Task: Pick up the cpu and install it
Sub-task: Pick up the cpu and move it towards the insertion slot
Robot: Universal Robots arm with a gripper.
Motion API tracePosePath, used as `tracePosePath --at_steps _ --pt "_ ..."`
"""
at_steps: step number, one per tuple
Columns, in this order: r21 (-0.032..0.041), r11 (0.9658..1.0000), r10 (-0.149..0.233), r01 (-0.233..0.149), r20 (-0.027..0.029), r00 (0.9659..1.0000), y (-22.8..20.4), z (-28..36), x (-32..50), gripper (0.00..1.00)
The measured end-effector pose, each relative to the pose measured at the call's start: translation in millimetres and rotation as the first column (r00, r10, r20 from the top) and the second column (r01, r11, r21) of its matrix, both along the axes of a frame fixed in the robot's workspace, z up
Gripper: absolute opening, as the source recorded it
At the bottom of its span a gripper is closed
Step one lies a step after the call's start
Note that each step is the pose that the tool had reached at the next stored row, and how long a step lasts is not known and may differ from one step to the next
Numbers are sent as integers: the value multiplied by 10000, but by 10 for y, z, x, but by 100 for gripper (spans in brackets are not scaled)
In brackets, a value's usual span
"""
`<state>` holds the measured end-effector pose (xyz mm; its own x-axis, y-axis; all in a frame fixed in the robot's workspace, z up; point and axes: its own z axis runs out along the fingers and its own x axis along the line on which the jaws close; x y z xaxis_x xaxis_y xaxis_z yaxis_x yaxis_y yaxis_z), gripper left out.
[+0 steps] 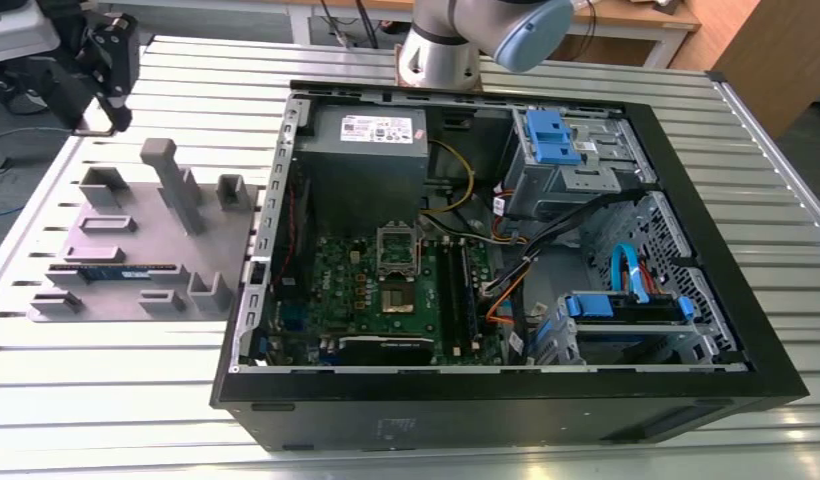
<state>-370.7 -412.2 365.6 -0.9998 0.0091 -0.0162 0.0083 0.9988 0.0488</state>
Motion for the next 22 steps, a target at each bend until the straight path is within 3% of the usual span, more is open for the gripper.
tracePosePath --at_steps 7,22 --pt "0 10000 0 0 0 10000 0 -6 165 47" --pt "0 10000 1 -1 0 10000 0 -14 595 47"
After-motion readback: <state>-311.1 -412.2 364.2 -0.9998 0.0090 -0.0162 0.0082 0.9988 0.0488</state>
